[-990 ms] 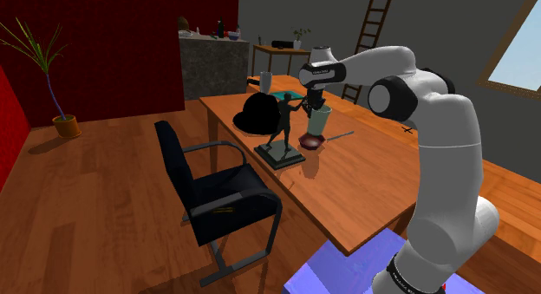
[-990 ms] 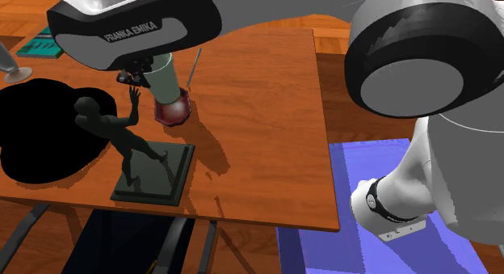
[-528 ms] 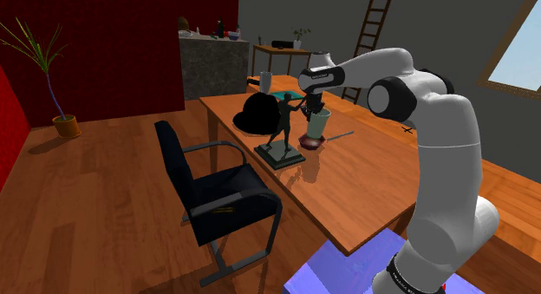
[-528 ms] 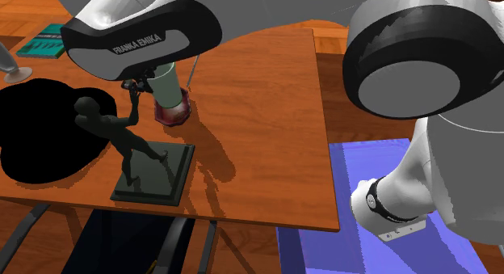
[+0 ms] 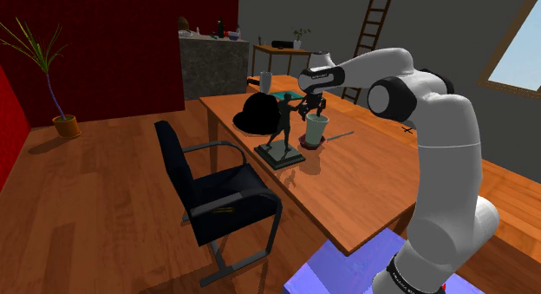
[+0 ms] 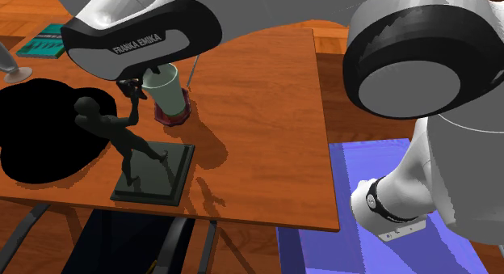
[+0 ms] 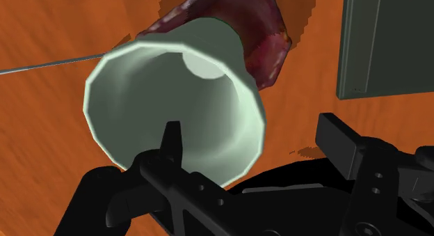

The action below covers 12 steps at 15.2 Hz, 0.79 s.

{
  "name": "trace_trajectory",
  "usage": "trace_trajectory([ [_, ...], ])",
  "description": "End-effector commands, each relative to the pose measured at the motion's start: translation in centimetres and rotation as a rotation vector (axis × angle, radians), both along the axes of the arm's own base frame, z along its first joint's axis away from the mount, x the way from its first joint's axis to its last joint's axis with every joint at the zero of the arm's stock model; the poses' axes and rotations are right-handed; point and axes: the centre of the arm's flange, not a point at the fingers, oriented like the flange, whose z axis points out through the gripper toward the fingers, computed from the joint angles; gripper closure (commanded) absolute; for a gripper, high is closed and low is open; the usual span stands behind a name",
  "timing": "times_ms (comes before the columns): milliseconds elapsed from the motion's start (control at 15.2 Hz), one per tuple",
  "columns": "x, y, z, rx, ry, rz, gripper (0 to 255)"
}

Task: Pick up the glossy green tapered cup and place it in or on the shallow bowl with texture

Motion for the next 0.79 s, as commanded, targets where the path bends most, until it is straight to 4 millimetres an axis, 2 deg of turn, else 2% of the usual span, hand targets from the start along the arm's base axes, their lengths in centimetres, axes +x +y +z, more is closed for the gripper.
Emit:
trace_trajectory([
  [0, 0.0, 0.0, 0.0, 0.000, 0.000, 0.000, 0],
  [264, -0.3, 1.1, 4.9, 0.000, 0.000, 0.000, 0],
  [726, -0.3, 1.1, 4.9, 0.000, 0.000, 0.000, 0],
])
